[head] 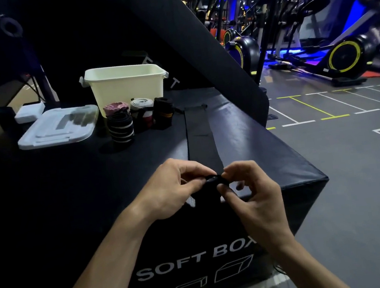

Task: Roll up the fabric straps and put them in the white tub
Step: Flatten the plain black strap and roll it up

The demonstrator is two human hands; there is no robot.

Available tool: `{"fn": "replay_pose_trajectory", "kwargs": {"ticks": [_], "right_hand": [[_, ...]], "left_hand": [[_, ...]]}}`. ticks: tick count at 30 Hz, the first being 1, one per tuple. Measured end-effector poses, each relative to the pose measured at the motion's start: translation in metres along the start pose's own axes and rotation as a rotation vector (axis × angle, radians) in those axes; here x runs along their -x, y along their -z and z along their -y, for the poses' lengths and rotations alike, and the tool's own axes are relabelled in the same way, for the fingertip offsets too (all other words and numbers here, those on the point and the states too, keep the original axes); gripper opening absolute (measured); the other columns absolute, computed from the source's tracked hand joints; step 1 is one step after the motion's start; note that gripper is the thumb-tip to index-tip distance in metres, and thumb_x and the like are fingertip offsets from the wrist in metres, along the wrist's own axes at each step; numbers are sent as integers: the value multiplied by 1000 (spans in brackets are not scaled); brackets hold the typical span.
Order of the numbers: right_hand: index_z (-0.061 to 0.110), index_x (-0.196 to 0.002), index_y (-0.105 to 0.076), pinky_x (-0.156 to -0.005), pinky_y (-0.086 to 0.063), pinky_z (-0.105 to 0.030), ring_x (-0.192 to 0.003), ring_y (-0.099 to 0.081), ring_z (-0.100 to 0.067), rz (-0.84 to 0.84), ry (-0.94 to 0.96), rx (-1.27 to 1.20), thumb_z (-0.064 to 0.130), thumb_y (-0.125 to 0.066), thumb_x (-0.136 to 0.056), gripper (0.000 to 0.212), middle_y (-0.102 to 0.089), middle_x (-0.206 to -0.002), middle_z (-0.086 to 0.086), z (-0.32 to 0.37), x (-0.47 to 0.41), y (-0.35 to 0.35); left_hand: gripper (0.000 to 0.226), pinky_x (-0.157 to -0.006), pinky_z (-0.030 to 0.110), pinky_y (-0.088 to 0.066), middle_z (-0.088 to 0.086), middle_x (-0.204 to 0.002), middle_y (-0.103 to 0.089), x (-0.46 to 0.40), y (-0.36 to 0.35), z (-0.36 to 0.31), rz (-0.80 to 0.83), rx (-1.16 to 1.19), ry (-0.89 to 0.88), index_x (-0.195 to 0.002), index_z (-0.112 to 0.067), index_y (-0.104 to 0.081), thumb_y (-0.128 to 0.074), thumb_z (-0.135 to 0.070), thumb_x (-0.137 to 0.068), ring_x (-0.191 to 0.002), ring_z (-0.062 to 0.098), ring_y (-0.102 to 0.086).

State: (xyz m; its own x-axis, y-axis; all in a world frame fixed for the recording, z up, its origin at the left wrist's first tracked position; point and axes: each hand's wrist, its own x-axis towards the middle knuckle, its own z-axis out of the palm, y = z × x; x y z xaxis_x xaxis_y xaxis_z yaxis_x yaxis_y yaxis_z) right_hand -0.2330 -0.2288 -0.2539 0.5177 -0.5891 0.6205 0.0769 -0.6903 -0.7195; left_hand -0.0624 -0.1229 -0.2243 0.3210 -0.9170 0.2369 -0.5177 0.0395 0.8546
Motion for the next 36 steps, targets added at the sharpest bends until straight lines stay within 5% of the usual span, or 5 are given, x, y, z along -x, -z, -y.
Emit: {"fn": "replay_pose_trajectory", "kwargs": {"ticks": [8, 18, 24, 31, 36], "right_hand": [[21, -106, -70, -77, -49, -19, -95, -70, -13, 38, 6, 25, 13, -84, -81, 31, -73, -98, 12, -4, -3, 3], [23, -95, -75, -76, -53, -40, -88, -70, -18, 115, -21, -54, 11, -83, -83, 19, -75, -90, 8, -7, -2, 6], [25, -92, -76, -76, -55, -47, -86, -71, -14, 195, -30, -22, 15, -82, -83, 15, -76, -90, 12, -8, 0, 13], [22, -96, -79, -69, -52, -20, -78, -72, -7, 232, 18, -38, 7, -83, -82, 20, -76, -87, 13, -12, 7, 9], [20, -93, -77, -72, -57, -30, -84, -71, -7, 215, 196, 130, 14, -85, -81, 16, -73, -91, 15, -19, 8, 10]], "left_hand": [[27, -94, 26, -55, -9, -102, -79, 8, 3, -6, 31, 46, 18, -114, -21, -78, -60, -6, -101, -99, 11, -73], [22, -85, 19, -56, -14, -93, -79, 12, -5, -5, -72, -41, -75, -104, -22, -82, -79, -8, -88, -90, 1, -74], [18, -88, 47, -61, -4, -91, -80, 15, -5, 0, -25, 50, 13, -99, -20, -82, -82, -9, -85, -91, 16, -77], [18, -90, 45, -57, -3, -89, -80, 15, -4, 6, 35, 41, 88, -95, -21, -83, -81, -7, -85, -90, 20, -77], [16, -92, 38, -58, -4, -88, -80, 14, -7, 5, 57, 41, 124, -95, -20, -83, -81, -8, -85, -91, 14, -76]]}}
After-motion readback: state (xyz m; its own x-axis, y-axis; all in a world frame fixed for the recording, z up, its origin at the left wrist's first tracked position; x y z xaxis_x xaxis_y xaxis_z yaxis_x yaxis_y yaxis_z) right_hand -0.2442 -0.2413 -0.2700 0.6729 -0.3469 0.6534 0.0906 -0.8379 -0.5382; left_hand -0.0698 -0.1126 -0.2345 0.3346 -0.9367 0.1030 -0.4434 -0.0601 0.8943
